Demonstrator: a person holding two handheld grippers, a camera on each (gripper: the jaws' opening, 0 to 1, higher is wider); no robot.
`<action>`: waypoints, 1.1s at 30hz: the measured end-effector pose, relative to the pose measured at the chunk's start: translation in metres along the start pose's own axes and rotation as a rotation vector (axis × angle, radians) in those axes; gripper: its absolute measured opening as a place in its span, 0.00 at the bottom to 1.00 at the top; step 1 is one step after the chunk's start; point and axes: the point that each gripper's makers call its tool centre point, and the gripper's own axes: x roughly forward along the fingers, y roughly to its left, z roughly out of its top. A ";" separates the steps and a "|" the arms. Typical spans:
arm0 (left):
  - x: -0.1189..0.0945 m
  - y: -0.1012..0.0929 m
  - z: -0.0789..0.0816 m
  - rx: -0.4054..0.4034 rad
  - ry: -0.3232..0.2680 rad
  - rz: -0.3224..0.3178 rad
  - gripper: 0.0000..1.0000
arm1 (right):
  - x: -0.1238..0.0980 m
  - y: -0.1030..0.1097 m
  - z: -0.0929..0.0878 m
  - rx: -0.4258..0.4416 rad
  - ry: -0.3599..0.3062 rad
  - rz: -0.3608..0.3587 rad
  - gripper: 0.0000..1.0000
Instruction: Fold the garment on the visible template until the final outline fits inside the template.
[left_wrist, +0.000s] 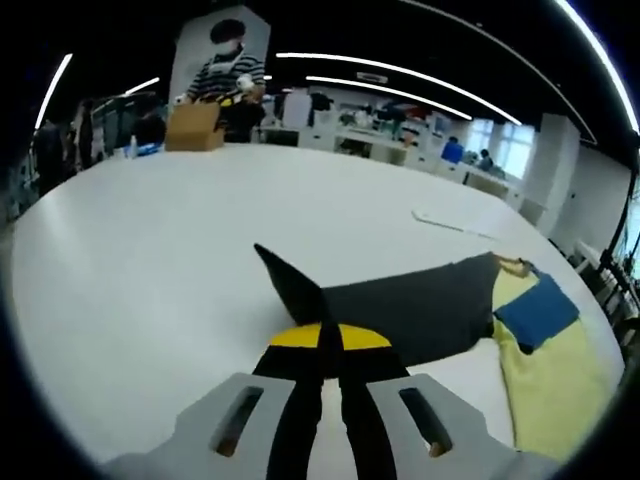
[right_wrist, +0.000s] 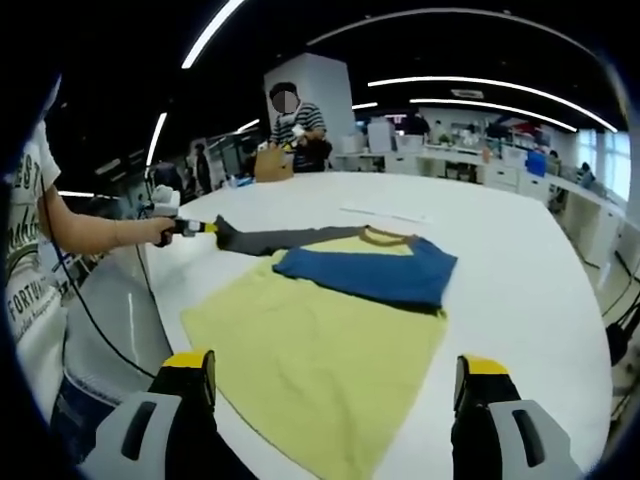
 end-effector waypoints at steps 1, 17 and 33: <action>0.000 -0.002 0.000 0.002 0.000 -0.010 0.01 | 0.000 0.001 0.000 -0.003 0.001 0.004 0.99; 0.001 -0.038 0.019 0.031 -0.038 -0.115 0.01 | 0.002 0.014 0.001 -0.015 0.003 0.025 0.99; 0.006 -0.073 0.030 0.008 -0.053 -0.204 0.01 | 0.003 0.019 0.002 -0.013 -0.001 0.035 0.99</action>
